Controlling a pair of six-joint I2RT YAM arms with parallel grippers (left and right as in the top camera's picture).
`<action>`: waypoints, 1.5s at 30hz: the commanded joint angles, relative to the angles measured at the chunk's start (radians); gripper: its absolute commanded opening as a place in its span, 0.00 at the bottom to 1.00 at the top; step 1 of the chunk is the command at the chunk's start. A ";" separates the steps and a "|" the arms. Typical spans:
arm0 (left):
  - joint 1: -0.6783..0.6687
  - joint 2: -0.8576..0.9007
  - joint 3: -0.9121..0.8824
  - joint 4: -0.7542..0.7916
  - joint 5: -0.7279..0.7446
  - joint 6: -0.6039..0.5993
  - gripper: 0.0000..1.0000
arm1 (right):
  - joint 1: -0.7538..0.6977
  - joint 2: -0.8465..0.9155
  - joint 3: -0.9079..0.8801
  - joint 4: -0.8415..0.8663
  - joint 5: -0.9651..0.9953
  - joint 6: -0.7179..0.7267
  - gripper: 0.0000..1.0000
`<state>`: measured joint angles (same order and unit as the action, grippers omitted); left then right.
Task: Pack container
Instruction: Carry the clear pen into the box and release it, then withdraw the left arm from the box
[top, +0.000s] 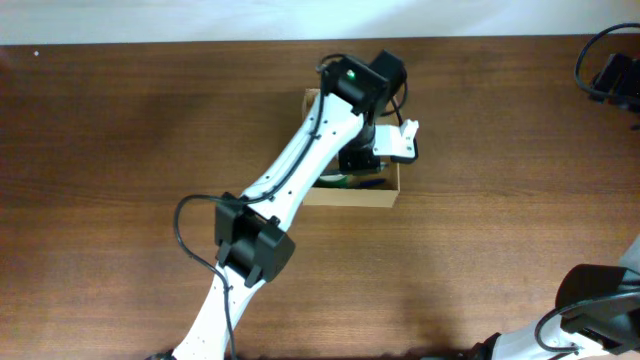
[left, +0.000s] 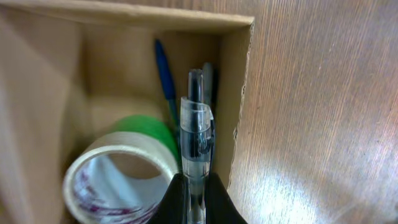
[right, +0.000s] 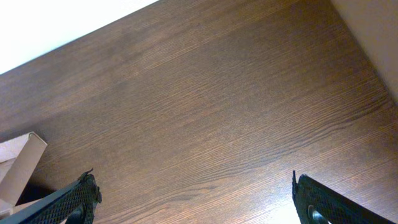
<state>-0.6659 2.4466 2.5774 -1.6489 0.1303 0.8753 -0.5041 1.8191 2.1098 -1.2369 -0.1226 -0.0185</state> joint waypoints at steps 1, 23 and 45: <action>0.001 0.006 -0.023 -0.001 0.002 0.012 0.02 | 0.000 0.009 0.007 0.000 -0.009 0.009 0.99; 0.001 -0.027 -0.214 0.116 -0.042 -0.105 0.38 | 0.000 0.009 0.007 0.000 -0.009 0.009 0.99; 0.338 -0.669 -0.293 0.305 -0.349 -0.562 0.58 | 0.000 0.009 0.007 0.001 -0.037 0.010 0.99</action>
<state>-0.4808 1.8431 2.3524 -1.3678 -0.1680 0.4408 -0.5041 1.8191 2.1098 -1.2366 -0.1257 -0.0189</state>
